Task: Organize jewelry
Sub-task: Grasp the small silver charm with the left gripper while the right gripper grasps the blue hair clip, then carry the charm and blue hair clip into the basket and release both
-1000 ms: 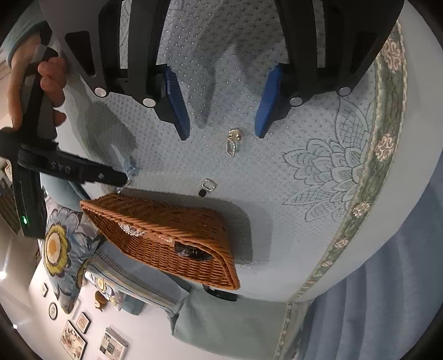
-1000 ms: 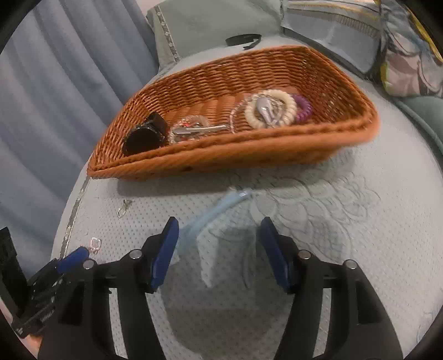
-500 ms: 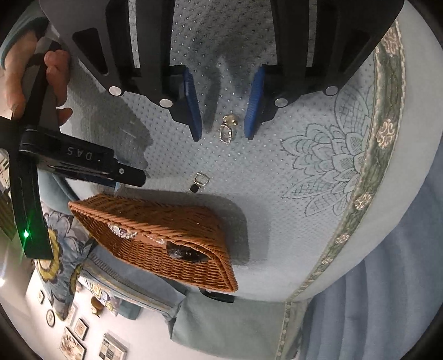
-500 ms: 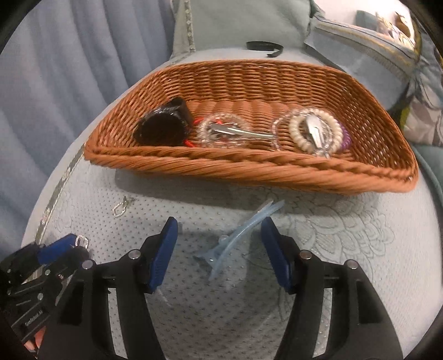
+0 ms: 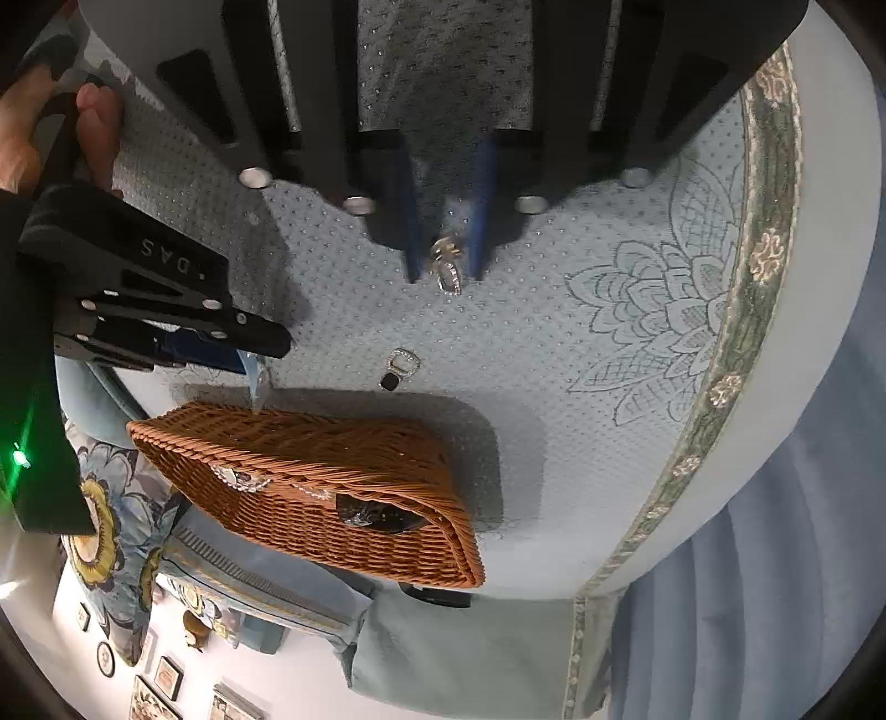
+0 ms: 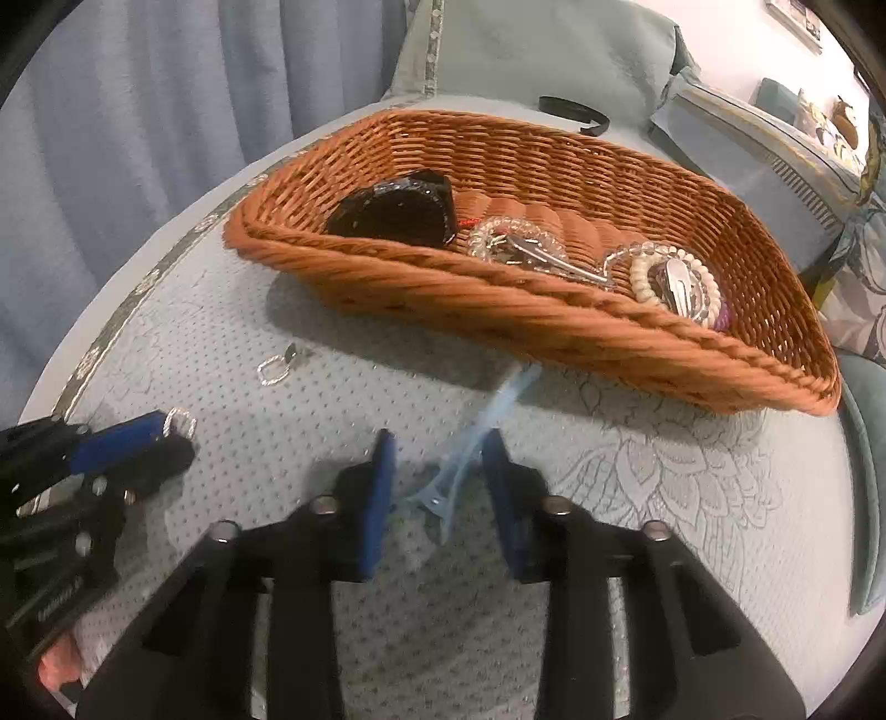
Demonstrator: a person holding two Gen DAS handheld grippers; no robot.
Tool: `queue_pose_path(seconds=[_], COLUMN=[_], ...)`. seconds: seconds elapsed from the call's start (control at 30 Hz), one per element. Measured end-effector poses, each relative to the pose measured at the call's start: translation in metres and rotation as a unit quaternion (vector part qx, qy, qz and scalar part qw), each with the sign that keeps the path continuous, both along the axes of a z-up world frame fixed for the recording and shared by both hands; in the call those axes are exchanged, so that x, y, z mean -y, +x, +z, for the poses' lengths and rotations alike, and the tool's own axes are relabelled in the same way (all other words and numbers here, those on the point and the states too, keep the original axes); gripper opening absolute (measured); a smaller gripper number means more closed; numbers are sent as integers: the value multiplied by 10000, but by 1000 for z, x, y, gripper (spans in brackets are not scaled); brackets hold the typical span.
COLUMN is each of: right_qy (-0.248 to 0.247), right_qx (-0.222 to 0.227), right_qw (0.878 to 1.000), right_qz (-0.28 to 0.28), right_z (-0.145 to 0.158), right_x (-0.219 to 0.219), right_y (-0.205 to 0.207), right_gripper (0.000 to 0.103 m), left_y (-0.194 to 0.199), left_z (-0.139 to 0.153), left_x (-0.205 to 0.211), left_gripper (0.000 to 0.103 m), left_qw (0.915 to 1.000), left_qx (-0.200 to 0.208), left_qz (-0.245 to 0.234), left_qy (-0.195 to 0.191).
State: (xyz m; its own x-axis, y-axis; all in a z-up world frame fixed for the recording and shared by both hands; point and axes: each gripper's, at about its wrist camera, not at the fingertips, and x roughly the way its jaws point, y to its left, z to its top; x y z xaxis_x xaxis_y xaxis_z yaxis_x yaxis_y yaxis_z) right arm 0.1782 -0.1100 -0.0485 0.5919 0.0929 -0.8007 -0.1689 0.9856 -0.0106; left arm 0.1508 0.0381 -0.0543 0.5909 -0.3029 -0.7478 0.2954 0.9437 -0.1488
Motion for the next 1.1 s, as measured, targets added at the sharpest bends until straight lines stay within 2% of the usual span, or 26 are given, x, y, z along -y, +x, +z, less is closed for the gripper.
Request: queue_pose_path(seconds=[0.07, 0.17, 0.53, 0.93, 1.1], right_qy=[46, 135, 634, 678, 803], right_qx=[4, 24, 101, 304, 560], right_qw=[10000, 9999, 9979, 9972, 9952], right_qz=[29, 62, 118, 77, 18], right_z=[0, 0, 6, 16, 43], right_x=[2, 6, 33, 61, 76], right_y=[-6, -18, -53, -88, -93], right_gripper=[14, 12, 11, 11, 11], left_y=[0, 0, -2, -28, -42], left_z=[0, 0, 4, 34, 51], left_x=[-1, -1, -1, 30, 49], left_gripper=[10, 10, 8, 8, 8], left_qw=[10000, 10000, 9999, 9932, 9887], left_qx=[-1, 16, 118, 963, 1274], left_qz=[-6, -11, -32, -520, -672], left_qy=[-26, -26, -40, -403, -425])
